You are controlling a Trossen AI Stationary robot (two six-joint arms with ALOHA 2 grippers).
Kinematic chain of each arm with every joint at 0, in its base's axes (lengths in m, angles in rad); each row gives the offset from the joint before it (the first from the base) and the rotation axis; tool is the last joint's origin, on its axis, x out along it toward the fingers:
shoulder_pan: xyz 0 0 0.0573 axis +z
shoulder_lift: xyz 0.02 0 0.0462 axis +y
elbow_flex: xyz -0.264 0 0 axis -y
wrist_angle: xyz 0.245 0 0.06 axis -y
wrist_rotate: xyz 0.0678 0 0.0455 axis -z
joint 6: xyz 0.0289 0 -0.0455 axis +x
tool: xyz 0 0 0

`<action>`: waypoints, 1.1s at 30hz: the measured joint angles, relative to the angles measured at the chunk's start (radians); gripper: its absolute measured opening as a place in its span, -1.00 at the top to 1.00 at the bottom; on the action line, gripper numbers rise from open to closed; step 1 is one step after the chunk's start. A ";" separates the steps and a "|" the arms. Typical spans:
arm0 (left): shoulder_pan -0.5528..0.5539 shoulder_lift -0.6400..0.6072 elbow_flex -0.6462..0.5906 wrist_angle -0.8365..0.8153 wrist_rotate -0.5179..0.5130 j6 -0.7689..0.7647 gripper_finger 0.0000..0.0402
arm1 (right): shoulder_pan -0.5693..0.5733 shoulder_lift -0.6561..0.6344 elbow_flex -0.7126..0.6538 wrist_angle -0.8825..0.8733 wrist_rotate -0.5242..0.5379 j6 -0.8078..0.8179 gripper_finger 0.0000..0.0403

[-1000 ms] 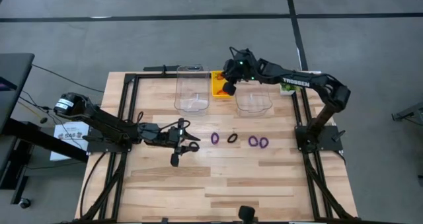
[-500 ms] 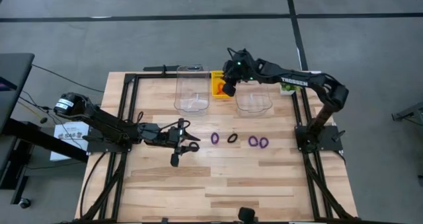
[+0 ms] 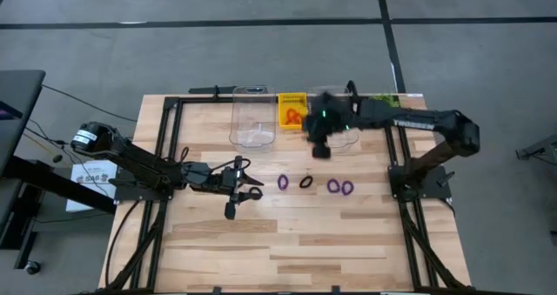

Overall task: Sort spring keychains
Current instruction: Put the middle purple spring keychain into the right transparent bin

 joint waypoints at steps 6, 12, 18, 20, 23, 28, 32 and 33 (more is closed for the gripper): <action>0.000 0.000 0.000 0.000 0.000 0.000 0.29 | 0.191 -0.021 0.000 -0.270 0.000 0.139 0.61; 0.000 0.000 0.000 0.000 0.000 0.000 0.29 | 0.345 -0.022 -0.007 -0.435 0.001 0.366 0.65; 0.000 0.000 0.000 0.000 0.000 0.000 0.29 | 0.488 -0.022 -0.102 -0.418 0.002 0.553 0.66; 0.000 0.000 0.000 0.000 0.000 0.000 0.29 | 0.537 -0.024 -0.154 -0.406 0.006 0.606 0.66; 0.000 0.000 0.000 0.000 0.000 0.000 0.29 | 0.601 -0.038 -0.247 -0.348 0.067 0.674 0.66; 0.000 0.000 0.000 0.000 0.000 -0.004 0.29 | 0.639 -0.080 -0.413 -0.243 0.239 0.757 0.66; 0.000 0.000 0.000 0.000 0.000 -0.004 0.29 | 0.602 -0.110 -0.503 -0.176 0.266 0.762 0.66; 0.000 0.000 0.000 0.000 0.000 -0.007 0.29 | 0.589 -0.115 -0.517 -0.155 0.266 0.749 0.66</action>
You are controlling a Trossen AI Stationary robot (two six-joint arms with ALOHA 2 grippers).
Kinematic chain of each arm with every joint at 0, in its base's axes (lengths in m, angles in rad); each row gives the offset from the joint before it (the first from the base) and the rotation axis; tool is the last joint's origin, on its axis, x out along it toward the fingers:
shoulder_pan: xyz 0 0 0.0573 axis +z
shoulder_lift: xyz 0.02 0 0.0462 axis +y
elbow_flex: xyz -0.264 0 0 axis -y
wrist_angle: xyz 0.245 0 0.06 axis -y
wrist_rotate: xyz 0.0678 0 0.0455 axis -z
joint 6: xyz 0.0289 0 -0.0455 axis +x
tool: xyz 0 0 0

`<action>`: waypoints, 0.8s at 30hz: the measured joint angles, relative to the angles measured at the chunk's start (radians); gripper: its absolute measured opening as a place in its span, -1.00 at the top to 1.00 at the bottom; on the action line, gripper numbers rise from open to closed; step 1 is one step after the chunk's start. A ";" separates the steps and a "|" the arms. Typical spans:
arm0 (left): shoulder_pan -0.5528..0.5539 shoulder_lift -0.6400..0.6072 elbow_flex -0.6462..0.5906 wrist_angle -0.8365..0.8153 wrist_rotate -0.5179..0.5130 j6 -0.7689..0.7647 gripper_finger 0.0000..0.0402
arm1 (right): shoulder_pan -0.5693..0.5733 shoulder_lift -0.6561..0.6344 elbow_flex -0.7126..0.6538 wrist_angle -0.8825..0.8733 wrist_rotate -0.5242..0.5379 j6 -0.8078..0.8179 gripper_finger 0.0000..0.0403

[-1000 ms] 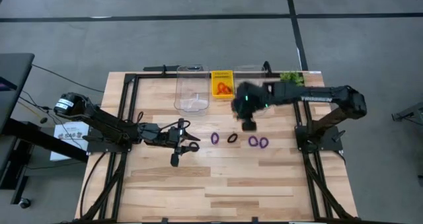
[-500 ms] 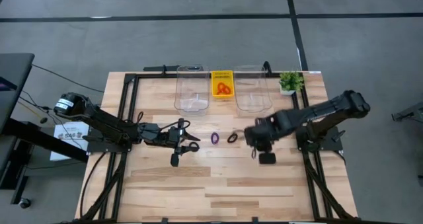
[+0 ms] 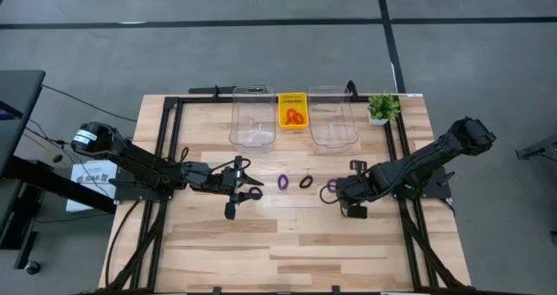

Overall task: Sort spring keychains
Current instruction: Put the middle purple spring keychain into the right transparent bin

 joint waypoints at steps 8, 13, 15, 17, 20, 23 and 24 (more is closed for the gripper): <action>0.000 0.000 0.000 0.000 0.000 -0.019 0.29 | -0.081 0.032 -0.033 0.178 -0.003 -0.156 0.66; 0.000 0.000 0.000 0.000 0.000 -0.019 0.29 | -0.105 0.076 -0.033 0.235 -0.013 -0.215 0.66; 0.000 0.000 0.000 0.000 0.000 -0.019 0.29 | -0.113 0.096 -0.034 0.231 -0.029 -0.218 0.66; 0.000 0.000 0.000 0.000 0.000 -0.019 0.29 | -0.121 0.115 -0.034 0.232 -0.054 -0.219 0.66; 0.000 0.000 0.000 0.000 0.000 -0.019 0.29 | -0.127 0.144 -0.034 0.232 -0.060 -0.219 0.66; 0.000 0.000 0.000 0.000 0.000 -0.019 0.29 | -0.126 0.172 -0.034 0.234 -0.060 -0.220 0.66; 0.000 0.000 0.000 0.000 0.000 -0.019 0.29 | -0.126 0.181 -0.034 0.237 -0.060 -0.222 0.66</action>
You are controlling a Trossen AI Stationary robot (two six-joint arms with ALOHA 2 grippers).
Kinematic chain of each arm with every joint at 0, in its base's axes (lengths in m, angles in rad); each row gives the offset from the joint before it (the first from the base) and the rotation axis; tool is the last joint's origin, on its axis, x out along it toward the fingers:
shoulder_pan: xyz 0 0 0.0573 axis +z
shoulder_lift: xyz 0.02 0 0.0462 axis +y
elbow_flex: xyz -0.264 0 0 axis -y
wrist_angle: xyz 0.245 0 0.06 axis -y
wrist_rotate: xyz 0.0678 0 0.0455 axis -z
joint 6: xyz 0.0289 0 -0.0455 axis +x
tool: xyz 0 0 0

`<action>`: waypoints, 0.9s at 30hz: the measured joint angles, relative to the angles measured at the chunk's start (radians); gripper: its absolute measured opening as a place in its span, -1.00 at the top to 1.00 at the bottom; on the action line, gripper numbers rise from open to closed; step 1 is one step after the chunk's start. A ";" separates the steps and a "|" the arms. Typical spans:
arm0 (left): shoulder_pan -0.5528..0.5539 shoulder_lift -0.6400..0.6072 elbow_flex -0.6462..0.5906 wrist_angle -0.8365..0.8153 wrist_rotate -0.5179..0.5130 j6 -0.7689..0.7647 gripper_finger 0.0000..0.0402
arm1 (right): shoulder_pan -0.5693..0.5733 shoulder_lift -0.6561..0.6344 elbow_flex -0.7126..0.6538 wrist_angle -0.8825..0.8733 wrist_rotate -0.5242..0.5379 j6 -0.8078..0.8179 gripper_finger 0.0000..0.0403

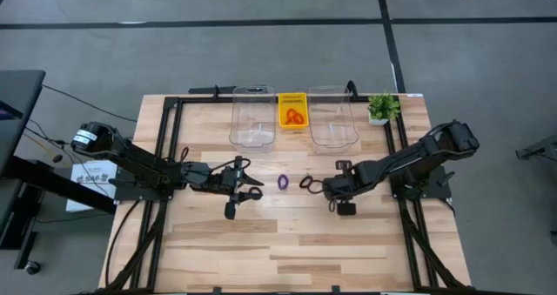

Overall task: Sort spring keychains
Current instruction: Put the middle purple spring keychain into the right transparent bin

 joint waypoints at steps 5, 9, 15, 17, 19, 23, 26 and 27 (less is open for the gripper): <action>0.000 0.000 0.000 0.000 0.000 0.000 0.29 | 0.000 0.050 0.002 0.054 0.003 -0.023 0.66; 0.000 0.000 0.000 0.000 0.000 0.000 0.29 | 0.000 0.090 0.006 0.090 0.010 -0.025 0.66; 0.000 0.000 0.000 0.000 0.000 0.000 0.29 | 0.000 0.095 0.005 0.102 0.009 -0.044 0.66; 0.000 0.000 0.000 0.000 0.000 0.000 0.29 | 0.000 0.089 0.003 0.104 0.004 -0.043 0.66; 0.000 0.000 0.000 0.000 0.000 0.000 0.29 | 0.000 0.087 0.002 0.104 0.003 -0.044 0.66; 0.000 0.000 0.000 0.000 0.000 0.000 0.29 | 0.000 0.087 0.002 0.103 0.005 -0.050 0.71; 0.000 0.000 0.000 0.000 0.000 0.000 0.29 | 0.000 0.089 0.026 0.076 0.005 -0.051 0.81; 0.000 0.000 0.000 0.000 0.000 0.000 0.29 | 0.000 0.090 0.040 0.059 0.004 -0.053 0.85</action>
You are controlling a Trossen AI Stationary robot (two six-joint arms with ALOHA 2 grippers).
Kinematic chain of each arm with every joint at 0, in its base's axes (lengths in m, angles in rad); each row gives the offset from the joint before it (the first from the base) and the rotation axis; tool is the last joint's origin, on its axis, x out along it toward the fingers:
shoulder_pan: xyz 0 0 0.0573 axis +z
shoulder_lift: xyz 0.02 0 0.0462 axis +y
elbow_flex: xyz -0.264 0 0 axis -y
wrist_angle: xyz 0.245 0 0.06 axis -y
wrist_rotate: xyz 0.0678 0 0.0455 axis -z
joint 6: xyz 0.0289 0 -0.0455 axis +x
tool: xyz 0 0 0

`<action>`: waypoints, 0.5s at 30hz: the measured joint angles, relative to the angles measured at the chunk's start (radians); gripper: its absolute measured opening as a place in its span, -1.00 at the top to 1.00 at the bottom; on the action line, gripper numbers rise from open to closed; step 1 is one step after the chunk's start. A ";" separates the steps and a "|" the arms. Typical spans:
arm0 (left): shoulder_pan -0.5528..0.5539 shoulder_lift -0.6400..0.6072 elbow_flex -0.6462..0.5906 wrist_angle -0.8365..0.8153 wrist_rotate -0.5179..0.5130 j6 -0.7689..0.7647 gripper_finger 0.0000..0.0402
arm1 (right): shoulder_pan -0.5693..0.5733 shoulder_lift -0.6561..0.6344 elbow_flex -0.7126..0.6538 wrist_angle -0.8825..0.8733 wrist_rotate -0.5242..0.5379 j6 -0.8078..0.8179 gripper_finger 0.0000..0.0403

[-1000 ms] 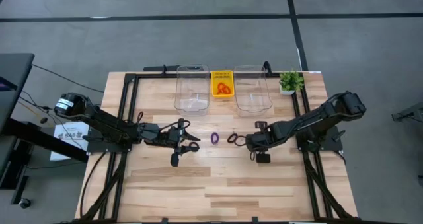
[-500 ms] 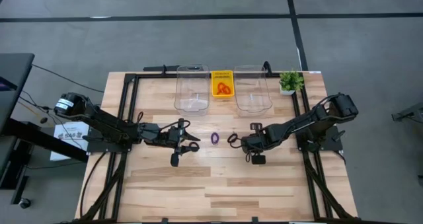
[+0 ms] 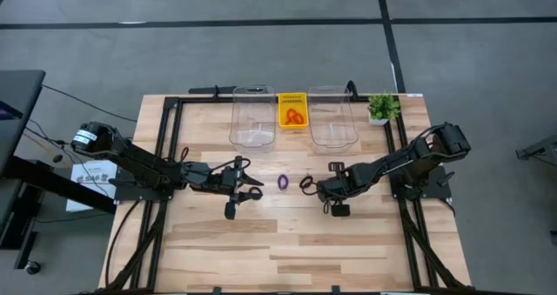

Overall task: Sort spring keychains
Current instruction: Put the middle purple spring keychain into the right transparent bin

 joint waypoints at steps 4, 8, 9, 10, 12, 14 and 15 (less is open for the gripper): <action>0.000 0.000 0.000 0.000 0.000 0.000 0.29 | 0.000 0.005 0.057 -0.074 -0.013 -0.025 0.97; 0.000 0.000 0.000 0.000 0.000 0.000 0.29 | 0.000 0.003 0.121 -0.151 -0.008 -0.026 0.92; 0.000 0.000 -0.001 0.000 0.000 0.000 0.29 | 0.001 0.003 0.135 -0.170 -0.007 -0.026 0.91; 0.000 0.000 -0.001 0.000 0.000 0.000 0.29 | 0.001 0.003 0.151 -0.181 -0.003 -0.026 0.90; 0.000 0.000 -0.001 0.000 0.000 0.000 0.29 | 0.002 0.002 0.175 -0.210 0.000 -0.026 0.90; 0.000 0.000 -0.001 0.000 0.000 0.000 0.29 | 0.002 0.002 0.193 -0.246 0.000 -0.039 0.92; 0.000 0.000 -0.001 0.000 0.000 0.000 0.29 | 0.002 0.002 0.205 -0.253 0.003 -0.044 0.93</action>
